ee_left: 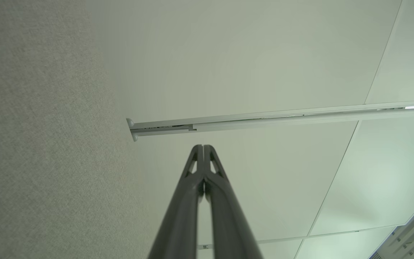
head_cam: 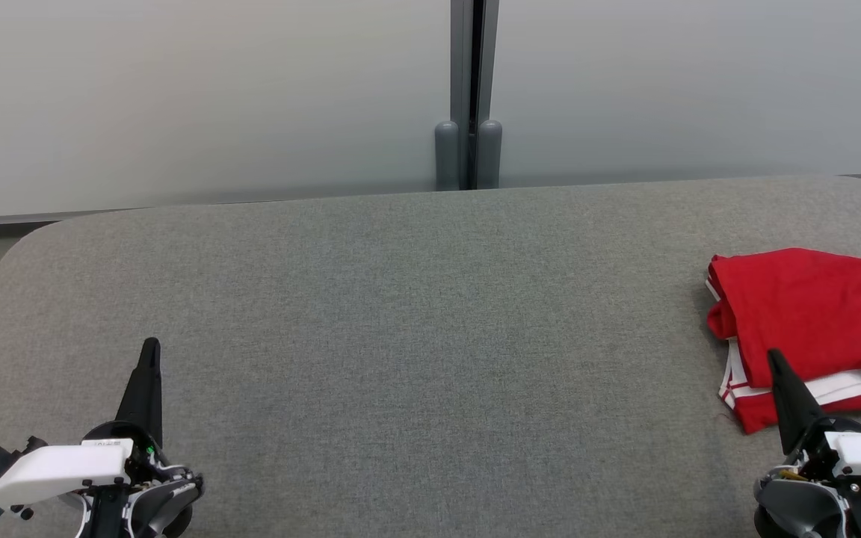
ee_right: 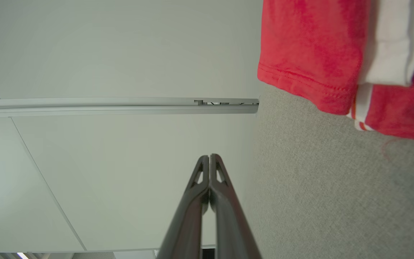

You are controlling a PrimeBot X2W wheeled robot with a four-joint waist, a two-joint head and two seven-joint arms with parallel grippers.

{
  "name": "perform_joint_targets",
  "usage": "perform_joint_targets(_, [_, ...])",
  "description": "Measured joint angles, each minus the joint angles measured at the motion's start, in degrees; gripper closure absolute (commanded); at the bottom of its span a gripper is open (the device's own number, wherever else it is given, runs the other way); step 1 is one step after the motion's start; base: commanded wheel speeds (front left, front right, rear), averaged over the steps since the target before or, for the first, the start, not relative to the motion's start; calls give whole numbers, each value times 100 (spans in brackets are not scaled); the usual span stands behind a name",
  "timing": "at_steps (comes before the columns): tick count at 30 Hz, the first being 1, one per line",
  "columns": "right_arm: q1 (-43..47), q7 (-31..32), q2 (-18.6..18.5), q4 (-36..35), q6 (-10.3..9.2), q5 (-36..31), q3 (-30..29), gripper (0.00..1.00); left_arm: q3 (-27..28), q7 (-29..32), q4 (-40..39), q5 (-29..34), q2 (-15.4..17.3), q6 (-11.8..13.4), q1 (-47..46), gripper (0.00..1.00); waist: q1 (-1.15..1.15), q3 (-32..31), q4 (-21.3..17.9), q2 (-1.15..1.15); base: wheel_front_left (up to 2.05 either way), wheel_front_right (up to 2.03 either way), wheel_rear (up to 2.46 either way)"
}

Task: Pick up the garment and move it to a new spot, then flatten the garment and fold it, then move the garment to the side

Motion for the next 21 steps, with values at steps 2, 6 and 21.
perform_joint_targets(2, [0, 0, 0, 0, 0, 0, 0, 100, 0, 0, 0, 0, 0, 0, 0, 100, 0, 0, 0, 0, 0, 0, 0])
perform_joint_targets(6, [0, 0, 0, 0, 0, 0, 0, 100, 0, 0, 0, 0, 0, 0, 0, 100, 0, 0, 0, 0, 0, 0, 0])
perform_joint_targets(21, [0, 0, 0, 0, 0, 0, 0, 100, 0, 0, 0, 0, 0, 0, 0, 100, 0, 0, 0, 0, 0, 0, 0])
